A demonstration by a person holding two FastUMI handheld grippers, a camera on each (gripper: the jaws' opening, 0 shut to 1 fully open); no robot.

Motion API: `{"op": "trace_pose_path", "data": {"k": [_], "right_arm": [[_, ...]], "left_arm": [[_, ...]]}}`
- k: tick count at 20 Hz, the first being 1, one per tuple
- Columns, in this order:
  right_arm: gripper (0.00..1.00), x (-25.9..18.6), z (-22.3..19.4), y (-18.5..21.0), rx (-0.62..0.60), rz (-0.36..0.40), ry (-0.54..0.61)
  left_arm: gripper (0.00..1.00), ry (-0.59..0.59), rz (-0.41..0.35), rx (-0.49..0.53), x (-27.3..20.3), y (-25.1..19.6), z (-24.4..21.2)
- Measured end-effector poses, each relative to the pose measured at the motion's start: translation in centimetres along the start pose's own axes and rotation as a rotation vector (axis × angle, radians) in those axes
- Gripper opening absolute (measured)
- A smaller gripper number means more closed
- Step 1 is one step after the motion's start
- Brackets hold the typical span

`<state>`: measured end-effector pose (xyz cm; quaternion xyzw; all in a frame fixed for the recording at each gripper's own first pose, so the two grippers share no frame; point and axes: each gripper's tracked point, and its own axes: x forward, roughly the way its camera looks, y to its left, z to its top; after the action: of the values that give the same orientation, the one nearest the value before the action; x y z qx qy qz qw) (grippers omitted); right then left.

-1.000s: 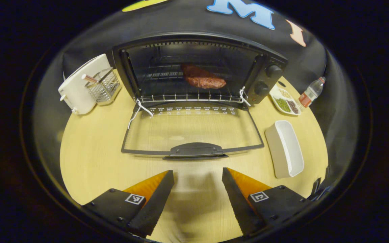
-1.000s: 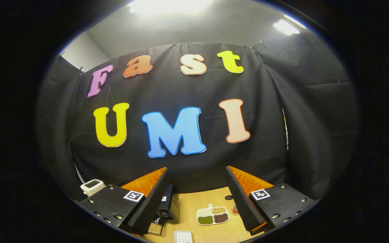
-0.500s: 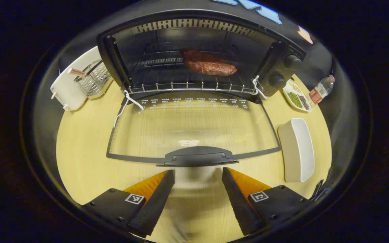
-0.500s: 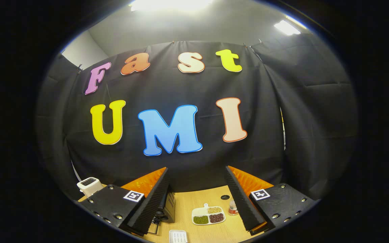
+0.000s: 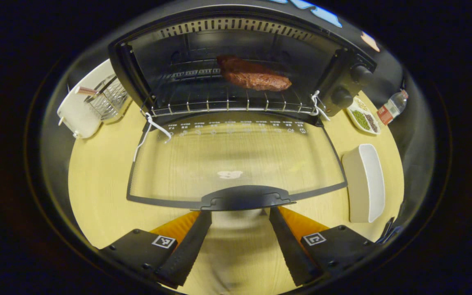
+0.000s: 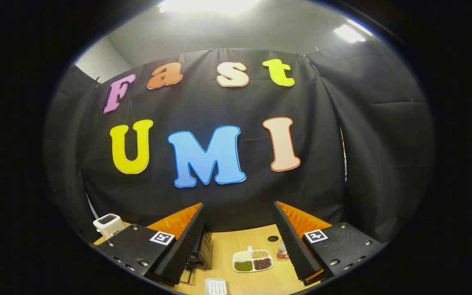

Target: Open the electric oven with the left hand, put the food in, and close the electric oven.

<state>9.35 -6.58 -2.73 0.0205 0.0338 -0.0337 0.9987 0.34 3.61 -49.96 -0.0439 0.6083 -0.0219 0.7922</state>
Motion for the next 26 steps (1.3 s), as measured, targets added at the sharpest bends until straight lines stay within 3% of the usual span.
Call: {"op": "trace_pose_path", "data": {"k": [10,21,25,26], "right_arm": [[0.99,-0.3,0.4,2.0,-0.02,0.036,-0.009],[0.99,-0.9,1.1,3.1,-0.034,0.058,-0.02],[0.99,-0.9,1.1,3.1,-0.034,0.055,-0.018],[0.99,-0.9,1.2,3.1,-0.035,0.054,-0.02]], "left_arm": [[1.0,-0.096,-0.027,-0.006,-3.4,-0.1,0.9],[0.96,-0.178,-0.042,-0.013,-5.9,-0.3,2.5],[1.0,-0.216,-0.045,-0.007,-6.3,-0.5,3.5],[0.96,-0.231,-0.047,-0.002,-6.4,-0.6,3.7]]}}
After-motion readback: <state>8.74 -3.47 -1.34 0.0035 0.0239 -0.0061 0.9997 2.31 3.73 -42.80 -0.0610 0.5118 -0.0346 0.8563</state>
